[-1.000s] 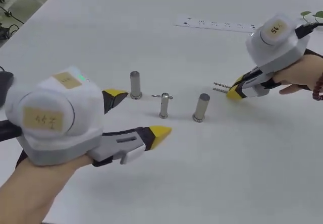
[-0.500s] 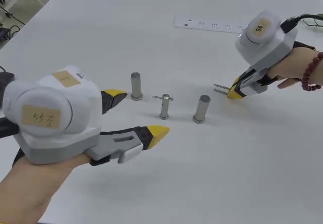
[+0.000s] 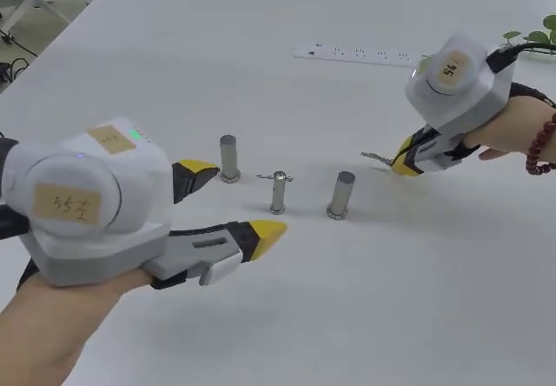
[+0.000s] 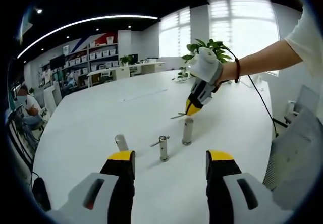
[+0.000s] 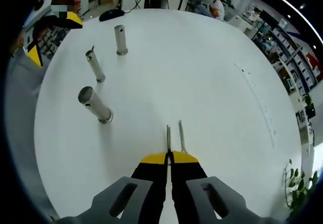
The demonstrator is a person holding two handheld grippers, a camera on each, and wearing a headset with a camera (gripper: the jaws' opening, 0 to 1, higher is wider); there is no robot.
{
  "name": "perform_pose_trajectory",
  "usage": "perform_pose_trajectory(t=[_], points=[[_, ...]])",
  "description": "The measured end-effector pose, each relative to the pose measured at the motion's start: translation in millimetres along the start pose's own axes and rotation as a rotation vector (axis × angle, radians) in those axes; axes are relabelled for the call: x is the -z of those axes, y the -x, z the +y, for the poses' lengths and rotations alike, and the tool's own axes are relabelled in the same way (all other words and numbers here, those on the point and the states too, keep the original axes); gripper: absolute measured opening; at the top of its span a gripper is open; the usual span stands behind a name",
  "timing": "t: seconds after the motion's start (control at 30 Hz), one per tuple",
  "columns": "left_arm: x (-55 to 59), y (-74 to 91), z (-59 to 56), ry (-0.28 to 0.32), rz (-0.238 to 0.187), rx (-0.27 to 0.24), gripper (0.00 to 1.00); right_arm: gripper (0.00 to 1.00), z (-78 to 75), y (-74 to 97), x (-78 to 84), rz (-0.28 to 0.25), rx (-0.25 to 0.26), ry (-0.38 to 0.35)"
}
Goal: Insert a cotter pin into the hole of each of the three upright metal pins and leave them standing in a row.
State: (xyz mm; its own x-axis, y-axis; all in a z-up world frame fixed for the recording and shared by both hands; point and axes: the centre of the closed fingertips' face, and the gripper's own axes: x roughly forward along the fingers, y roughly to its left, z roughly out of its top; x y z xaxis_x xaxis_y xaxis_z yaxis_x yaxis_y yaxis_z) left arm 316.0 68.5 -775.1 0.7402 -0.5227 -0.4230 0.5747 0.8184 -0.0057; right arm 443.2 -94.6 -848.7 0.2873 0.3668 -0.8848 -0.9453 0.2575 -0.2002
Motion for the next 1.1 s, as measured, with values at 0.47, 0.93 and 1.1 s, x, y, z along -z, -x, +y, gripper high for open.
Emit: perform_pose_trajectory(t=[0.47,0.93,1.1], points=[[-16.0,-3.6,-12.6,0.038,-0.023,0.064,0.48,0.02,26.3,49.1,-33.9,-0.148,0.080,0.097],[-30.8,-8.6,-28.0,0.123,-0.037,0.147,0.40,0.02,67.5,74.1,-65.4,-0.266,0.090,0.203],[-34.2,-9.6,-34.1,0.158,-0.042,0.175,0.36,0.02,82.6,75.8,-72.4,-0.291,0.074,0.241]])
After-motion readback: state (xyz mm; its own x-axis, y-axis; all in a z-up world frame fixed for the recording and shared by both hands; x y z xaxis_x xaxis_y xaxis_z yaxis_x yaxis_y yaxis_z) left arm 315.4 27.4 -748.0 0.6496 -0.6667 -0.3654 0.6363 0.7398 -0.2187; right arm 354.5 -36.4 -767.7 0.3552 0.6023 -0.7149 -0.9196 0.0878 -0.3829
